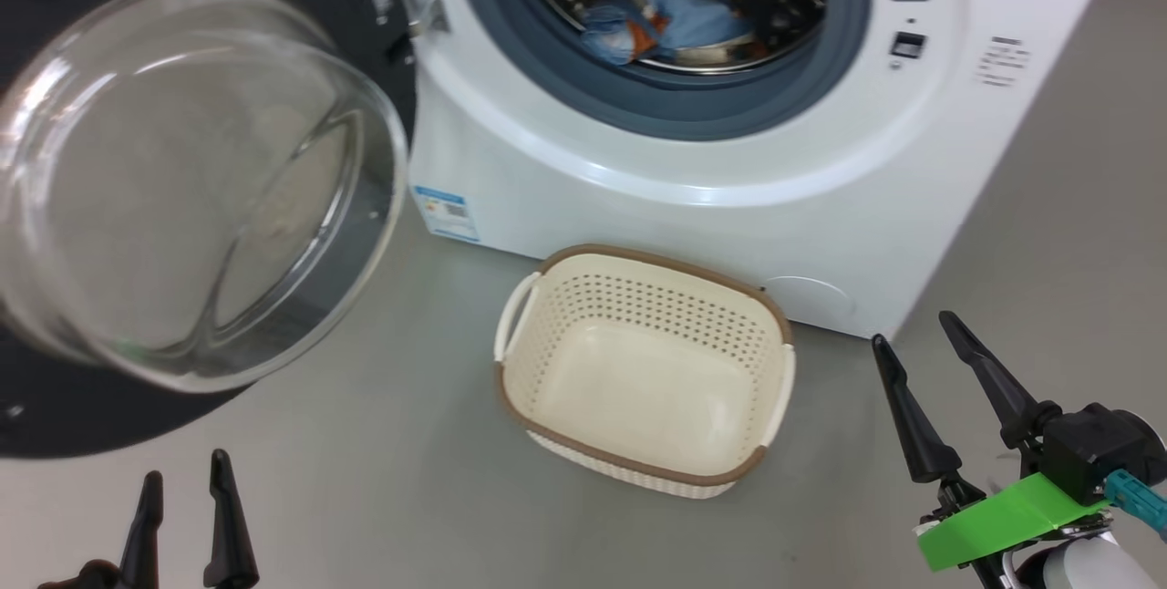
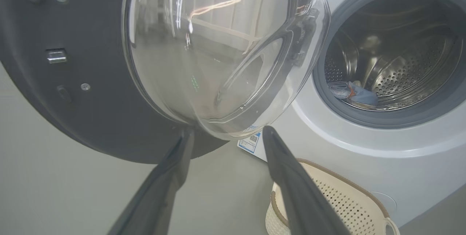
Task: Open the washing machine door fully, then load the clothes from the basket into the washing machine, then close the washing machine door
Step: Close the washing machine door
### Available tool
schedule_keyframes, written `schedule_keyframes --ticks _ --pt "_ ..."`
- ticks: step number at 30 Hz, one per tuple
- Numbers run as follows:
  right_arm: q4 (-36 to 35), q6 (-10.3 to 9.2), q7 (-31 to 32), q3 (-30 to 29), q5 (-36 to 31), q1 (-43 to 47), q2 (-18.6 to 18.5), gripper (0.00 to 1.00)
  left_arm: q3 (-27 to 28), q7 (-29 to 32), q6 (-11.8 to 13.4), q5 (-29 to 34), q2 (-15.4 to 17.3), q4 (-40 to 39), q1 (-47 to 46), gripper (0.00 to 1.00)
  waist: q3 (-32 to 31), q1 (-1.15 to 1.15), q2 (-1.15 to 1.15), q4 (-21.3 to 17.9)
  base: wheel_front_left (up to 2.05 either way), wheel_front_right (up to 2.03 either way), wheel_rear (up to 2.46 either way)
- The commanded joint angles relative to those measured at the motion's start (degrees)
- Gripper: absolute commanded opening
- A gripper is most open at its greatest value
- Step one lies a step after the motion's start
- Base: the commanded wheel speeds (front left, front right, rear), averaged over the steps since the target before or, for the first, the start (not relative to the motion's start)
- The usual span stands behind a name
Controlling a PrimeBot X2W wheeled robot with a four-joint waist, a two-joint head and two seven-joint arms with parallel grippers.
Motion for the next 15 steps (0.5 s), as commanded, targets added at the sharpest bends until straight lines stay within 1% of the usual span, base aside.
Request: schedule_keyframes --ticks 1,8,15 --pt "-1.09 0.25 -0.29 1.20 0.16 -1.49 -1.11 1.00 2.14 -0.32 -0.20 0.05 0.57 -1.68 -0.36 1.00 0.85 0.00 0.00 3.83 0.00 0.00 0.00" --pt "-0.90 0.25 -0.29 2.35 0.29 -2.16 -1.57 1.00 2.81 -0.32 -0.20 -1.29 0.46 -1.38 -0.28 1.00 1.35 0.00 0.00 8.01 0.00 0.00 0.00" --pt "-0.71 0.25 -0.29 3.05 0.30 -2.24 -1.78 1.00 2.78 -0.32 -0.20 -2.36 0.44 -1.27 -0.07 1.00 1.30 0.00 0.00 10.89 0.00 0.00 0.00"
